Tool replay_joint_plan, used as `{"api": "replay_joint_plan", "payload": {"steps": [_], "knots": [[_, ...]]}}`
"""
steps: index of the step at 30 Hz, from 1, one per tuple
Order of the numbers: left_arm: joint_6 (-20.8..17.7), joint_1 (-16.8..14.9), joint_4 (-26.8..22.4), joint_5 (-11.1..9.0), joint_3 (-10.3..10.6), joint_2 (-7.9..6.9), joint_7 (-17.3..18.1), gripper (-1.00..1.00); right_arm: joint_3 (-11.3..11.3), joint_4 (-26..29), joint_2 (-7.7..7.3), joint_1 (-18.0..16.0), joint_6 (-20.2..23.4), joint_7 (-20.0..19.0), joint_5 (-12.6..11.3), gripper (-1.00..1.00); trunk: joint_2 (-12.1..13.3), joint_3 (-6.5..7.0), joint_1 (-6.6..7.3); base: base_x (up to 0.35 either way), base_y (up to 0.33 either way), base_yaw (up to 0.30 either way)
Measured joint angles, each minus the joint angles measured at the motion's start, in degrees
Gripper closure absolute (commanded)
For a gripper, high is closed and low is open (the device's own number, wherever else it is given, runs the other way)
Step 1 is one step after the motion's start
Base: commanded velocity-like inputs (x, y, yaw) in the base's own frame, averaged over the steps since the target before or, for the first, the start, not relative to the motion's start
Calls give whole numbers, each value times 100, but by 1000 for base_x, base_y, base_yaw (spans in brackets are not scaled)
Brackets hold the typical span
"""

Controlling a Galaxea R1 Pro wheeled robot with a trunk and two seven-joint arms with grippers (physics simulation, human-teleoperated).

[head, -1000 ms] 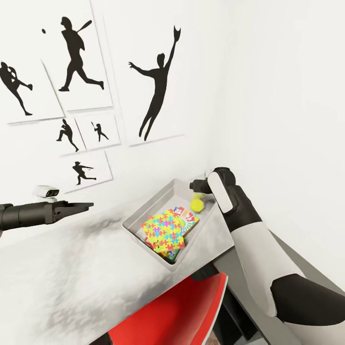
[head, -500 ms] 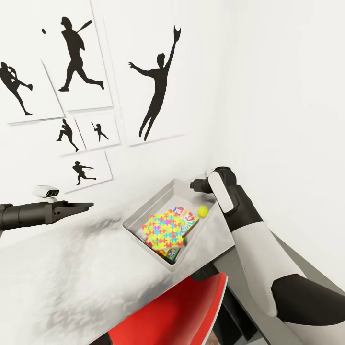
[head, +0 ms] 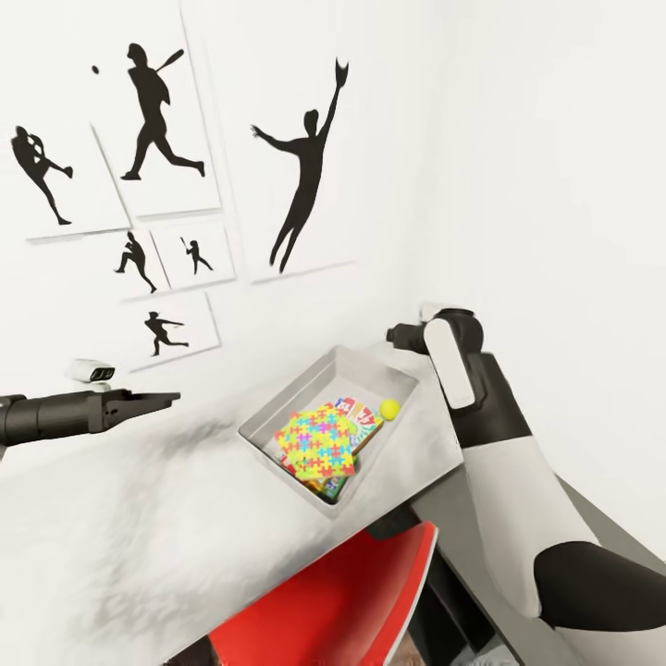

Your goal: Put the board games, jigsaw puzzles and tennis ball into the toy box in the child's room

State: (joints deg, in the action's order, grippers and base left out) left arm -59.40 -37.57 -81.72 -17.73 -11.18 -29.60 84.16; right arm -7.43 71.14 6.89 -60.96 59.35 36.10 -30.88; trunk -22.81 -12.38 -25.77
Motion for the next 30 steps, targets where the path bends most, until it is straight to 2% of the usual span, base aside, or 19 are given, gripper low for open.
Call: {"api": "replay_joint_plan", "payload": {"steps": [4,7,9,11,12,16,17,19,21,25,28,30], "knots": [[0,1,120,3,0,0,11,-100,273,263,-142,119,5,8,3,-100,0,37,-1,-284,0,0],[0,13,155,3,0,-2,11,-100,635,496,-403,374,15,2,3,-100,0,64,-1,-307,0,0],[0,18,161,6,-7,-6,13,-100,872,661,-541,630,42,-4,-8,-100,0,82,-1,-311,0,0],[0,37,163,7,-12,-8,14,-100,1226,862,-690,929,50,-21,-26,-100,0,101,-1,-308,0,0],[0,40,164,8,-9,-8,14,-100,1329,923,-725,1013,48,-28,-50,-100,0,110,-1,-264,0,0],[0,76,192,9,-8,-4,3,-100,2035,1392,-952,1756,49,-104,-70,-100,0,147,2,-139,0,0],[0,93,213,9,-13,-3,2,-100,2126,1454,-969,1861,49,-140,-91,-100,0,157,2,-50,0,0],[0,159,357,8,-117,-7,5,-100,2412,1665,-1009,2224,48,-421,-114,-100,0,175,3,-29,0,0],[0,204,453,21,-264,-5,9,-100,2543,1790,-1024,2469,48,-772,-133,-100,0,194,3,-13,0,0],[0,355,513,27,-458,-4,18,-100,2665,1907,-1037,2968,46,-1703,-146,-100,0,231,3,-16,0,0],[0,404,532,14,-503,-8,21,-100,2729,1930,-1036,3356,44,-2318,-142,-100,0,260,3,-19,0,0],[0,433,548,12,-506,-8,25,-100,2893,1935,-1031,3585,43,-2731,-141,-100,0,279,3,-7,0,0]]}}
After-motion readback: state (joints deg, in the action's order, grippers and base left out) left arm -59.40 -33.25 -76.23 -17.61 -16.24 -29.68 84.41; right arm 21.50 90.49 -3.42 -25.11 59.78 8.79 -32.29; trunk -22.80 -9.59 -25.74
